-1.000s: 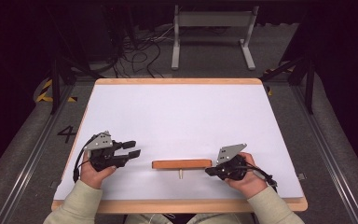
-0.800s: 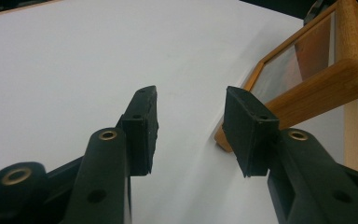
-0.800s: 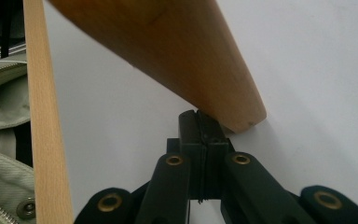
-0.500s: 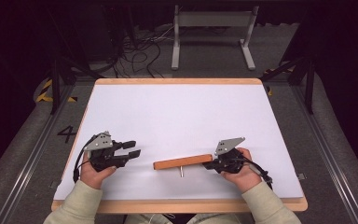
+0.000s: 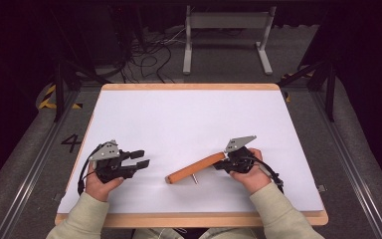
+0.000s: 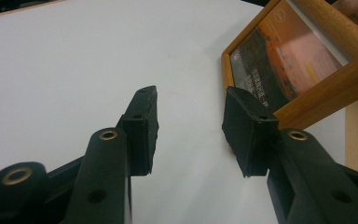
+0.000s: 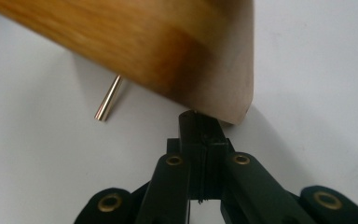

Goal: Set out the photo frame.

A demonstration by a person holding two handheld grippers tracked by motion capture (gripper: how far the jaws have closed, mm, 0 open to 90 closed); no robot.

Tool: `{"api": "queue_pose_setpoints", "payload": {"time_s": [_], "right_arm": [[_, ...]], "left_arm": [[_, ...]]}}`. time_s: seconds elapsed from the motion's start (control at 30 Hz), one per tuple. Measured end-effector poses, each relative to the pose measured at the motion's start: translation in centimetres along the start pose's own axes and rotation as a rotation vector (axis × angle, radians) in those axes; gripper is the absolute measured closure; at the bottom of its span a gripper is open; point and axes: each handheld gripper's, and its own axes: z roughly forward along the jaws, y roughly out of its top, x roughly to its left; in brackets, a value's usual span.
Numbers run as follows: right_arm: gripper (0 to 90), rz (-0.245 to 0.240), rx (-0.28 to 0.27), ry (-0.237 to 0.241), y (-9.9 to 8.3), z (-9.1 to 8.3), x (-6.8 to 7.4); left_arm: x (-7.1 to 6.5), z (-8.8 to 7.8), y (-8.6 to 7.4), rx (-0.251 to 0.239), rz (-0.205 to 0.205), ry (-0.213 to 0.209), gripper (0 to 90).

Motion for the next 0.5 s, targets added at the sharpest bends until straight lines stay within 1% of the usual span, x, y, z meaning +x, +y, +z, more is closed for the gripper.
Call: {"api": "queue_pose_setpoints", "payload": {"time_s": [0.3,0.5], "right_arm": [[90.0,0.022,-0.007,-0.015,1.7,0.8,-1.1],[90.0,0.036,-0.007,-0.022,2.7,1.4,-1.6]], "left_arm": [[0.0,0.0,0.0,0.002,-0.002,0.003,55.8],[0.1,-0.1,-0.1,0.001,-0.001,0.008,55.8]]}}
